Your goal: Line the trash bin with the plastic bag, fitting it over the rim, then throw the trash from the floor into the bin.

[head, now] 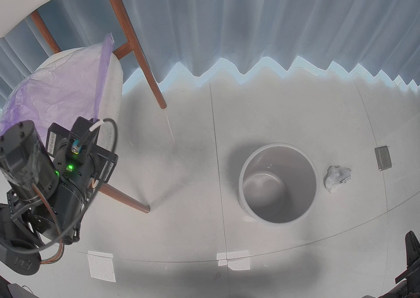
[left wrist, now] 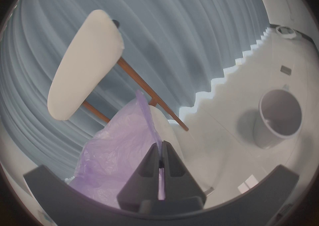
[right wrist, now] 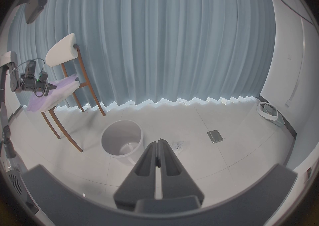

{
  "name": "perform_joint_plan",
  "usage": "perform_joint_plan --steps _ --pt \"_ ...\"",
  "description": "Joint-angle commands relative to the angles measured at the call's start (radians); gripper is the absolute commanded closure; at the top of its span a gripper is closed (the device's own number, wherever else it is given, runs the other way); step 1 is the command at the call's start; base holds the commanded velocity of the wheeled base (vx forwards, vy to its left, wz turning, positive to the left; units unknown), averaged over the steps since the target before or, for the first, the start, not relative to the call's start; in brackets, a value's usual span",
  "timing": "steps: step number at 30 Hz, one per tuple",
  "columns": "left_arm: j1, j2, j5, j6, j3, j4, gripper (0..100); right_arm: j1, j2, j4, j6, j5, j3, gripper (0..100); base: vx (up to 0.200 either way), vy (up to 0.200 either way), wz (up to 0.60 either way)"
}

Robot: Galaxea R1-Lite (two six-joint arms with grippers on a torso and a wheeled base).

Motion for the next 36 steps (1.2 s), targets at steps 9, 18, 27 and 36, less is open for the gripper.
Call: perform_joint_plan --steps 9,18,27,36 --pt "-0.004 -0.075 -0.073 -0.066 -0.095 0.010 100 0.000 -0.018 0.000 0.000 0.000 0.018 100 0.000 0.000 0.00" --pt "-0.043 -0.113 -0.113 -0.157 -0.159 0.131 100 0.000 -0.018 0.000 0.000 0.000 0.018 100 0.000 0.000 0.00" --pt "-0.023 -0.179 -0.282 -0.241 -0.308 0.418 100 0.000 -0.018 0.000 0.000 0.000 0.018 100 0.000 0.000 0.00" --pt "0.039 -0.302 -0.558 -0.401 -0.313 0.676 100 0.000 -0.018 0.000 0.000 0.000 0.018 100 0.000 0.000 0.00"
